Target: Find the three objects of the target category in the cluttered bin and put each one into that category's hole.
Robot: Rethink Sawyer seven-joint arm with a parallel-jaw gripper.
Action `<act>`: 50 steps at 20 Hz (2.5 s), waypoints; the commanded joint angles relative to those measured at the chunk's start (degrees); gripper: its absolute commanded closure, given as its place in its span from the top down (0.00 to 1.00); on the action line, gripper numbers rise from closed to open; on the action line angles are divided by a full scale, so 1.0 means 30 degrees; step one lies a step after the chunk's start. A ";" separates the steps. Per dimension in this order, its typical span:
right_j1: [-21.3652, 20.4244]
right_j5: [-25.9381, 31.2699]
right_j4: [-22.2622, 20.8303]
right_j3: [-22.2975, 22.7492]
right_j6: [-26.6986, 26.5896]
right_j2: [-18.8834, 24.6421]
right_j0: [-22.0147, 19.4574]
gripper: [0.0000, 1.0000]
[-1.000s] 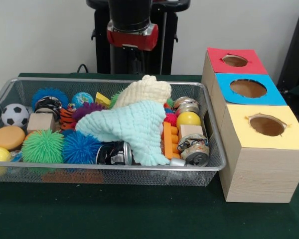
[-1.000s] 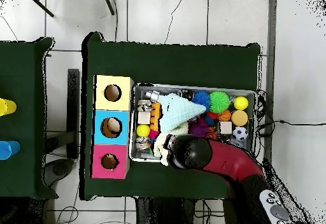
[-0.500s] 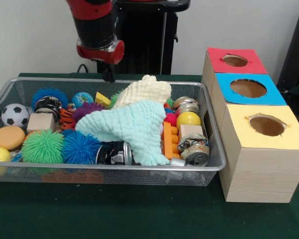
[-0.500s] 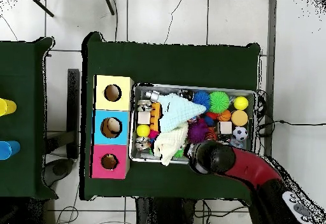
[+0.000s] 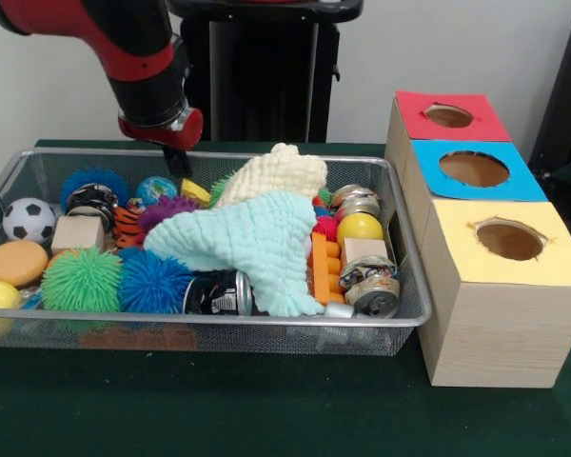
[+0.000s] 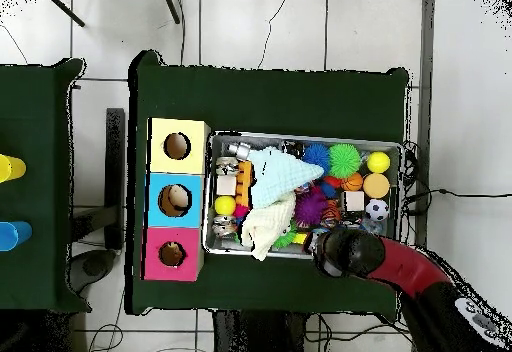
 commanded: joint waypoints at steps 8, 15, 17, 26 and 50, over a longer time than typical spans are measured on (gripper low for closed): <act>0.1759 -0.0493 -0.1672 -0.2223 -0.2302 0.2159 -0.1057 0.00; 0.1721 0.1537 -0.1575 -0.4133 -0.3030 0.2551 -0.1100 0.00; 0.1909 0.2094 -0.1463 -0.4793 -0.3527 0.2931 -0.1182 0.00; 0.0518 0.3787 -0.0754 -0.4879 -0.2725 0.3492 -0.1073 0.00; -0.1287 0.5401 -0.0262 -0.4262 -0.1700 0.3523 -0.0290 0.00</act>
